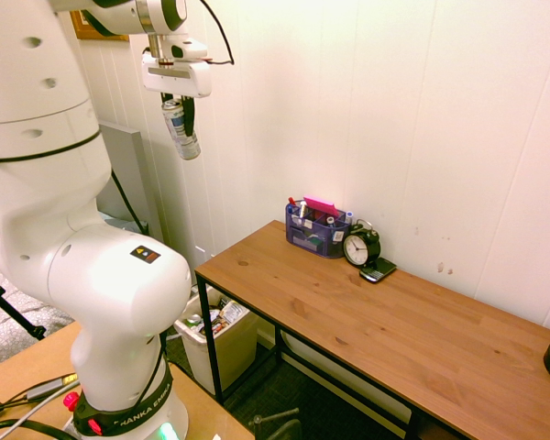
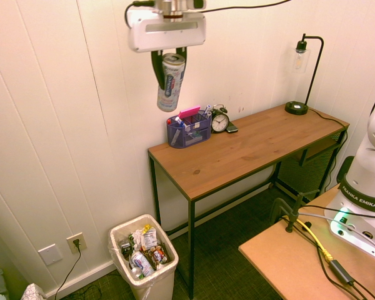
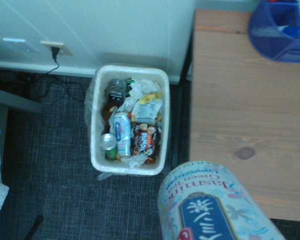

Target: Throw the can in the trash bin

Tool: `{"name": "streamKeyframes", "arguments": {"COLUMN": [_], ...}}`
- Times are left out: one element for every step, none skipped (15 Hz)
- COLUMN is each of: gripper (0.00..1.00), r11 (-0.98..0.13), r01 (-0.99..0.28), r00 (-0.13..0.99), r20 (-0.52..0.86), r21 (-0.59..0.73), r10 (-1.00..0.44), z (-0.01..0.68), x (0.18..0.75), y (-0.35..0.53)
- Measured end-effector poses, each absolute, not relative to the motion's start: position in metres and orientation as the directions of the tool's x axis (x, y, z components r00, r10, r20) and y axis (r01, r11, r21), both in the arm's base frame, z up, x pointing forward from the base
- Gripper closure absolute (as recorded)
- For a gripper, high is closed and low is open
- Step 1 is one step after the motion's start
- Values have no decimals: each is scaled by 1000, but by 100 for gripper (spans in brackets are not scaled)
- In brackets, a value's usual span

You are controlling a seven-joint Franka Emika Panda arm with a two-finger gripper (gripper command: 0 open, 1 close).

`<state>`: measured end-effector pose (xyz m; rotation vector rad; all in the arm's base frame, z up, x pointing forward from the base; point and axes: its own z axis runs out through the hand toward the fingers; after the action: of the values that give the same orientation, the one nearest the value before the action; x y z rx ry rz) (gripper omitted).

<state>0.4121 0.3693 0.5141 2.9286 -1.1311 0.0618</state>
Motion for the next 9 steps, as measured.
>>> {"name": "streamKeyframes", "arguments": {"gripper": [100, 100, 0, 0, 0, 0, 0, 0, 0], "r11": [-742, -746, -748, -750, -750, -746, -740, -736, -731], "r01": [-671, -665, -662, -659, -657, -660, -666, -670, -675], "r00": [742, 747, 748, 749, 749, 745, 740, 736, 731], "r20": [28, 8, -16, -36, -48, -48, -46, -46, -44], "r21": [10, 30, 46, 64, 79, 88, 93, 96, 98], "r10": [-670, -665, -663, -661, -661, -665, -671, -675, -681], "z": [505, 493, 482, 472, 466, 465, 467, 470, 472], "x": [421, 432, 443, 455, 465, 475, 483, 489, 494], "y": [386, 401, 414, 425, 433, 439, 443, 444, 443]}}
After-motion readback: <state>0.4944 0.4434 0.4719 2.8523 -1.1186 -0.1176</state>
